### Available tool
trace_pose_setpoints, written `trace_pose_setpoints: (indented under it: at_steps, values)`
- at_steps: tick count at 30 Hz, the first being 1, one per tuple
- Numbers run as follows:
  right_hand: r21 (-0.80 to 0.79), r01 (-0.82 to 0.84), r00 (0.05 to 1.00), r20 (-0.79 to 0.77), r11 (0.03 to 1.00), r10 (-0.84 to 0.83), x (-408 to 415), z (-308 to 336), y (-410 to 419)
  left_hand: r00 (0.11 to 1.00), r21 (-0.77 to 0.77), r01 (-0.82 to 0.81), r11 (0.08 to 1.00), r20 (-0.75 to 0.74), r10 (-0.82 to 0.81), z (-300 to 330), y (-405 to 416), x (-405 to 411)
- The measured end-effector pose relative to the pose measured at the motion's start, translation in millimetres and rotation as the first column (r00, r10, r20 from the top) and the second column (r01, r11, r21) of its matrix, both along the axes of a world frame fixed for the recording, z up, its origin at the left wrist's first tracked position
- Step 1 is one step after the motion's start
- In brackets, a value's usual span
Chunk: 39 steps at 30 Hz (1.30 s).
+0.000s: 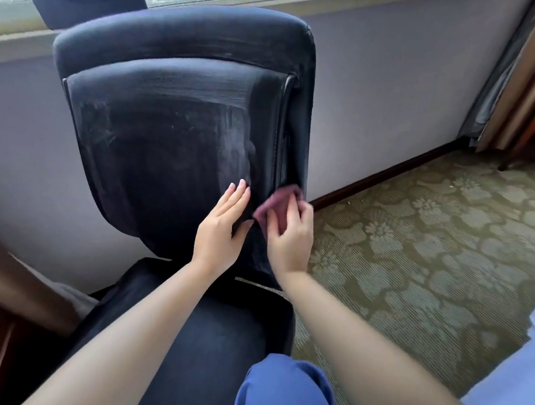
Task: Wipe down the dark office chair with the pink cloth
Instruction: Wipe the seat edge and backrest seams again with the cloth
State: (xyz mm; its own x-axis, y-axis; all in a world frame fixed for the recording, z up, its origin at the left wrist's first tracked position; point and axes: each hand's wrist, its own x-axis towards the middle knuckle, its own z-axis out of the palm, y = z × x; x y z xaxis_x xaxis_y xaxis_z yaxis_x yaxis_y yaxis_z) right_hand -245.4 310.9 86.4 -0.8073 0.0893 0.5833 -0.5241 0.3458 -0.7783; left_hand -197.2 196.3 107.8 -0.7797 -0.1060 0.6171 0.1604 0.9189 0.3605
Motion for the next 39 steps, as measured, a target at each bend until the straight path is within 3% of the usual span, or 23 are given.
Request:
trace_pose_setpoints:
  at_steps: [5, 8, 11, 14, 17, 25, 27, 33, 35, 39]
  values:
    - [0.152, -0.115, 0.972, 0.223, 0.982, 0.079, 23.6, -59.3, 16.3, 0.999, -0.025, -0.016, 1.000, 0.032, 0.016, -0.5, -1.2, 2.7]
    - [0.151, -0.126, 0.983, 0.151, 0.981, 0.103, 17.3, -35.9, 22.3, 0.999, -0.030, -0.023, 0.999, 0.026, 0.023, 1.9, 0.9, 4.6]
    - [0.044, -0.065, 0.997, 0.040, 0.997, 0.063, 2.4, 10.2, 13.8, 0.998, -0.083, -0.070, 0.994, -0.002, 0.070, 5.8, -0.5, 6.6]
    - [-0.011, -0.044, 0.998, 0.048, 0.999, 0.044, -6.7, 26.3, 5.7, 0.992, -0.077, -0.129, 0.989, -0.013, 0.128, 5.1, 4.2, 7.6]
    - [0.023, -0.054, 0.992, 0.116, 0.998, 0.051, 5.8, -14.3, 8.8, 0.988, 0.001, -0.151, 0.989, -0.021, 0.151, -8.9, 9.4, 9.4]
    - [0.251, -0.129, 0.972, 0.224, 0.959, 0.072, 15.1, -101.3, 20.1, 0.990, -0.012, -0.141, 0.990, -0.022, 0.141, -49.6, 15.9, 9.5]
    - [0.297, -0.177, 0.941, 0.332, 0.938, 0.072, 10.2, -129.6, 23.2, 0.988, 0.000, -0.155, 0.988, -0.016, 0.155, -63.4, 16.7, 10.6]
    - [0.137, -0.081, 0.844, 0.536, 0.987, -0.006, 14.2, -147.2, 17.3, 0.990, -0.030, -0.137, 0.990, -0.044, 0.135, -80.3, 16.3, 13.1]
    - [0.138, -0.064, 0.898, 0.440, 0.988, -0.003, 15.5, -132.9, 20.2, 0.989, -0.013, -0.145, 0.989, -0.041, 0.145, -79.8, 19.6, 12.3]
    - [0.048, -0.037, 0.998, -0.042, 0.998, 0.039, -5.9, -54.6, 28.2, 0.985, 0.025, -0.158, 0.987, -0.064, 0.159, -82.5, 23.2, 7.8]
